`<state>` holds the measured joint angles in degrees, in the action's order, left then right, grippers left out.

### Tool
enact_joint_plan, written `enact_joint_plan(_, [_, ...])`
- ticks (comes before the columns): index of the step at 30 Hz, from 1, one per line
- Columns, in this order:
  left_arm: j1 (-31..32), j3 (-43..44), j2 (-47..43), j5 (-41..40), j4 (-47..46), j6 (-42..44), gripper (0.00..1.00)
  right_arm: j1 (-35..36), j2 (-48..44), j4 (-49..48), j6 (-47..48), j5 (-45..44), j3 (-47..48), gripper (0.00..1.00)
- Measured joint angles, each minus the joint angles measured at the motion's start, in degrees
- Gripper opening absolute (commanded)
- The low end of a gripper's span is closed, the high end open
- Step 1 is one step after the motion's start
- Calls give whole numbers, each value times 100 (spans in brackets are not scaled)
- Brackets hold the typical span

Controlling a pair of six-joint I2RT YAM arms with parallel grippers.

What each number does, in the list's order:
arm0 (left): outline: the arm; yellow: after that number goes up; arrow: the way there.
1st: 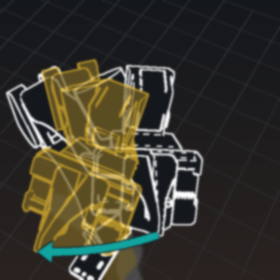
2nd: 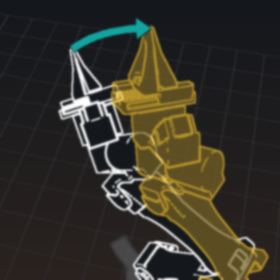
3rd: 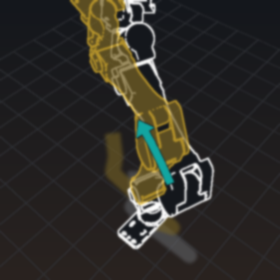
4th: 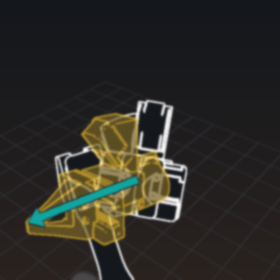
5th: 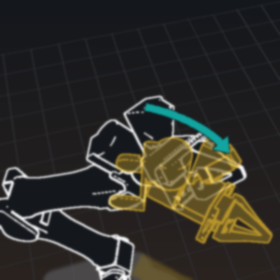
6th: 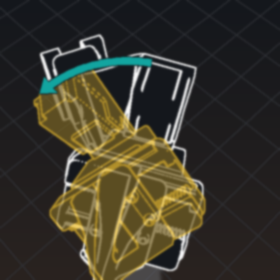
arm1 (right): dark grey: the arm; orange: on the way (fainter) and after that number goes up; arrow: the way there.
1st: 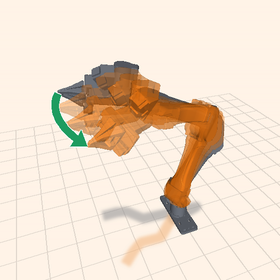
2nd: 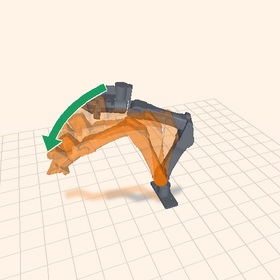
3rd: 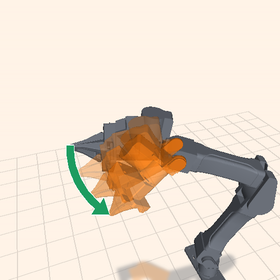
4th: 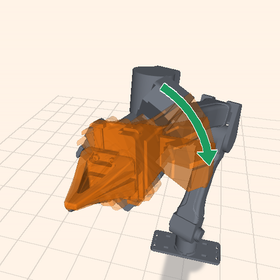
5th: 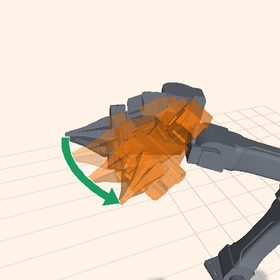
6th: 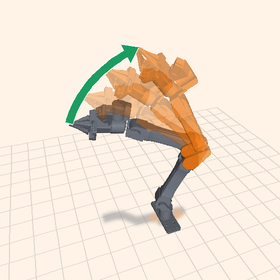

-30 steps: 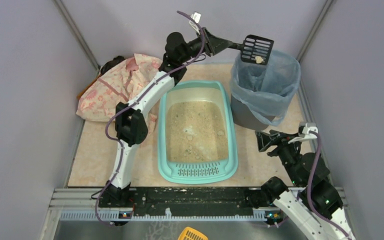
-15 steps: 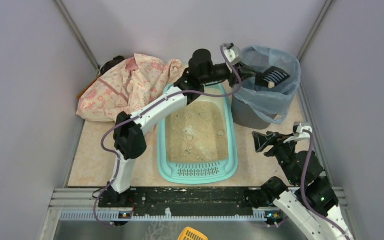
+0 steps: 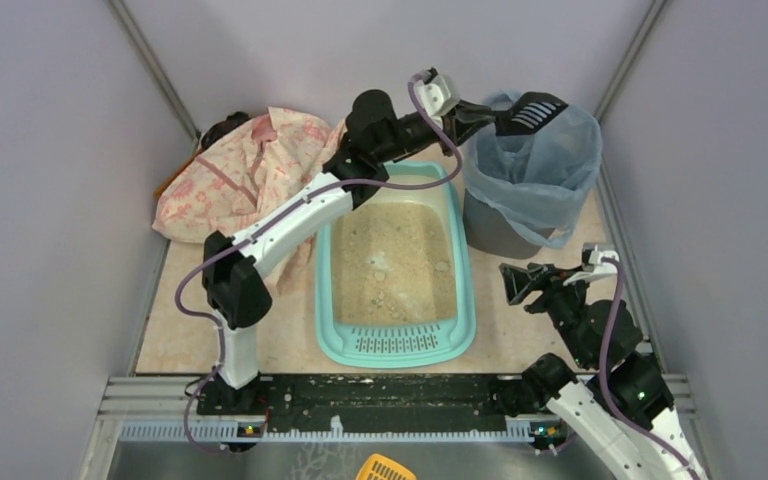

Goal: Clean the litter box

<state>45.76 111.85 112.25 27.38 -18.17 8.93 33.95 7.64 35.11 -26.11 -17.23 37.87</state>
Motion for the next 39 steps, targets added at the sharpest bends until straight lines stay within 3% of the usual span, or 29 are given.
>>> enact_joint_plan(4, [-208, -758, -391, -205, -404, -922, 0, 0, 15, -22, -2, 35, -9, 65])
enact_joint_plan(10, [-1209, -1961, -1912, -767, -437, -2321, 0, 0, 66, -190, 9, 52, -227, 66])
enact_joint_plan(13, [-1576, -2688, -3042, -1233, -273, -2430, 0, 0, 190, -323, 24, 72, -321, 66])
enact_joint_plan(16, [-1506, -3274, -4057, -1440, 118, -2350, 0, 0, 374, -525, 44, 127, -415, 65])
enact_joint_plan(22, [-1436, -4441, -5276, -1659, 1054, -2481, 0, 0, 824, -1027, 52, 267, -625, 65])
enact_joint_plan(31, [-1394, -6373, -5412, -1845, 2055, -3781, 0, 0, 1696, -1825, 42, 549, -649, 65])
enact_joint_plan(39, [-1137, -6459, -4872, -2400, 2474, -4763, 0, 0, 1928, -2245, -52, 658, -772, 65])
